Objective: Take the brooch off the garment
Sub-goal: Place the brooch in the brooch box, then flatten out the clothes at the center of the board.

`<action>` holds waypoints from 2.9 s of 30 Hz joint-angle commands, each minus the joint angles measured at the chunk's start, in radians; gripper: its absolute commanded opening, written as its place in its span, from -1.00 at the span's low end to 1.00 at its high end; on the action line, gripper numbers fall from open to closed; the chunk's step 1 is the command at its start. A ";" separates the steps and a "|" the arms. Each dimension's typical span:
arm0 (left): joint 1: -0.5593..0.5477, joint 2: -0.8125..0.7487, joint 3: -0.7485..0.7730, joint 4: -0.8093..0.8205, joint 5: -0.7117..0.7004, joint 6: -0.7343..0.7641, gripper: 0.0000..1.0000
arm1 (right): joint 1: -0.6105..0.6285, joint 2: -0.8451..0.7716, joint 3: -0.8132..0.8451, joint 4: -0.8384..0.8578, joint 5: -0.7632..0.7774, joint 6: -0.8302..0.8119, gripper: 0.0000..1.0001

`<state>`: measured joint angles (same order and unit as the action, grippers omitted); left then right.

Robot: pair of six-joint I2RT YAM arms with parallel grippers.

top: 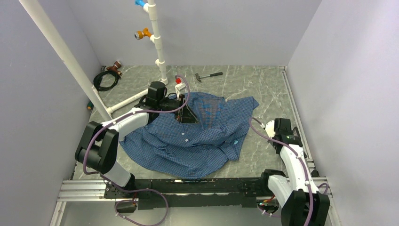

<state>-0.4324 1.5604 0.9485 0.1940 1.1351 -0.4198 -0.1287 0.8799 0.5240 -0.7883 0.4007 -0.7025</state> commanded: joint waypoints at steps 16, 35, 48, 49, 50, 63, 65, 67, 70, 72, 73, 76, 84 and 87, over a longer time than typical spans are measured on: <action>-0.002 -0.028 0.033 0.014 0.008 0.015 0.99 | -0.133 0.008 -0.102 0.217 0.046 -0.167 -1.00; -0.001 -0.002 0.063 -0.050 -0.011 0.056 0.99 | -0.132 0.104 -0.065 0.162 -0.059 -0.124 -0.35; -0.001 0.018 0.091 -0.110 -0.031 0.091 0.99 | -0.125 0.107 0.012 0.089 -0.184 -0.072 -0.02; -0.002 0.018 0.091 -0.111 -0.031 0.093 0.99 | -0.124 0.108 0.030 0.082 -0.198 -0.065 -0.03; -0.002 0.018 0.091 -0.113 -0.033 0.096 0.99 | -0.123 0.113 0.043 0.077 -0.210 -0.059 -0.03; -0.005 0.051 0.203 -0.522 -0.251 0.475 0.99 | -0.054 0.197 0.287 0.024 -0.478 0.079 0.23; -0.005 0.061 0.203 -0.566 -0.296 0.533 0.99 | -0.019 0.230 0.331 0.014 -0.527 0.106 0.28; -0.005 0.068 0.200 -0.593 -0.353 0.591 0.99 | 0.015 0.272 0.374 0.011 -0.574 0.137 0.32; -0.002 0.088 0.232 -0.634 -0.468 0.674 0.99 | 0.063 0.356 0.447 0.050 -0.606 0.184 0.33; 0.001 0.117 0.286 -0.667 -0.539 0.719 0.99 | 0.074 0.429 0.502 0.086 -0.618 0.215 0.34; 0.001 0.134 0.316 -0.684 -0.565 0.746 0.99 | 0.076 0.470 0.537 0.098 -0.622 0.228 0.34; 0.001 0.189 0.420 -0.714 -0.644 0.842 0.99 | 0.077 0.612 0.645 0.133 -0.604 0.261 0.34; 0.000 0.487 0.818 -0.791 -0.780 0.991 0.99 | 0.075 0.934 0.924 0.170 -0.589 0.336 0.47; 0.000 0.603 0.988 -0.832 -0.794 1.012 0.99 | 0.075 1.021 1.009 0.173 -0.614 0.372 0.53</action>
<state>-0.4324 2.0594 1.7699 -0.5671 0.3920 0.5102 -0.0517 1.8397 1.4212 -0.6479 -0.1841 -0.3973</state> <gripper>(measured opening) 0.995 0.750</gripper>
